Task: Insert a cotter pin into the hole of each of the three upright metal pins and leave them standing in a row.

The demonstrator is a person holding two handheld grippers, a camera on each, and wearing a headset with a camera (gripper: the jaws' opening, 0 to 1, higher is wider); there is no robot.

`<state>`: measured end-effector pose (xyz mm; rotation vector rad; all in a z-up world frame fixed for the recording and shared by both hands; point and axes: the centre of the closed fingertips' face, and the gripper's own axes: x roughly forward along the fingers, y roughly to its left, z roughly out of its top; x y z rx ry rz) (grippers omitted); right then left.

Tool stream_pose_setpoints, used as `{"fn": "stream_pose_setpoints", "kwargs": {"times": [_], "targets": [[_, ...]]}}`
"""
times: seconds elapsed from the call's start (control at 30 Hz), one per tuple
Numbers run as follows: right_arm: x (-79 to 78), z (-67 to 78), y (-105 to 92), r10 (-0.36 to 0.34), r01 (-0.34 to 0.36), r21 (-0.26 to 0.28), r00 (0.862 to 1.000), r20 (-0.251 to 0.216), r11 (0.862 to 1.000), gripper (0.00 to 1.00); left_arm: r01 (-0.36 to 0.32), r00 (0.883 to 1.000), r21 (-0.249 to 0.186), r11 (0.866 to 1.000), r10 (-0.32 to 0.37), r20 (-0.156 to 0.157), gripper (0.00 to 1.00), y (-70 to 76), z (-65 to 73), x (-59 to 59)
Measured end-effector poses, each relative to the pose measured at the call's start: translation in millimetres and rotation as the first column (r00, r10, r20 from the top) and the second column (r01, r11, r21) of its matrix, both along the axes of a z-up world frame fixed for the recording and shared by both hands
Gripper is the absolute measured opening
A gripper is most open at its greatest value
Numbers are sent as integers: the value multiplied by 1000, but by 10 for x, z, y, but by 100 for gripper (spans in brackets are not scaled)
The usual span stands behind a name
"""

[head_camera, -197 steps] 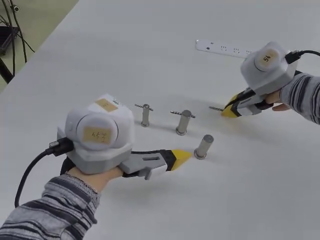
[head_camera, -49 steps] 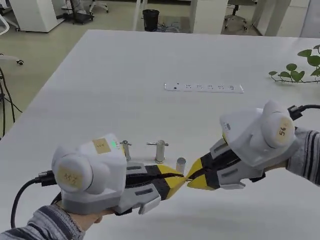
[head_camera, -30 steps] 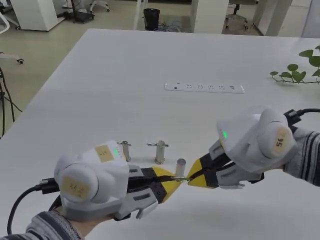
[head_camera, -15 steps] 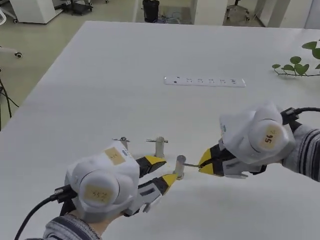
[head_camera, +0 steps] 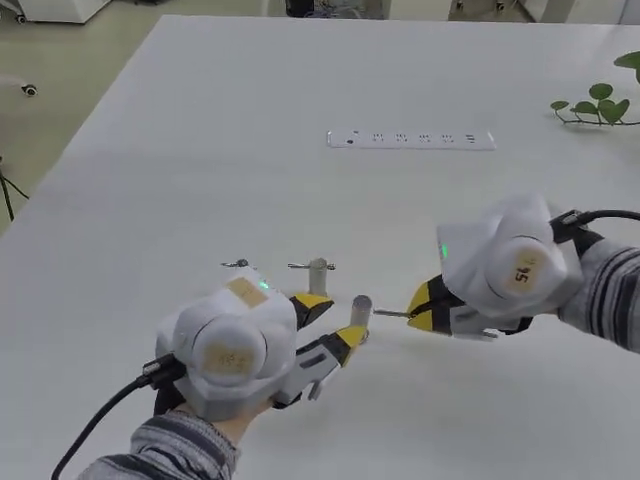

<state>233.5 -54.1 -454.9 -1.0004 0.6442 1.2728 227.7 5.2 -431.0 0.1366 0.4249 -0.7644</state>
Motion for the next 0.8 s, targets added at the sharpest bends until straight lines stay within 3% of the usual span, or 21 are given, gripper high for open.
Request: {"fn": "stream_pose_setpoints", "kwargs": {"times": [0.37,0.8], "targets": [[80,-85,-1,-26,27,18,999,-18,999,0,-21,999,27,999,22,-35,20,-110,-190,133],[105,-84,26,-15,15,15,1000,-20,1000,0,-56,994,18,998,58,-92,15,-196,-357,206]]}}
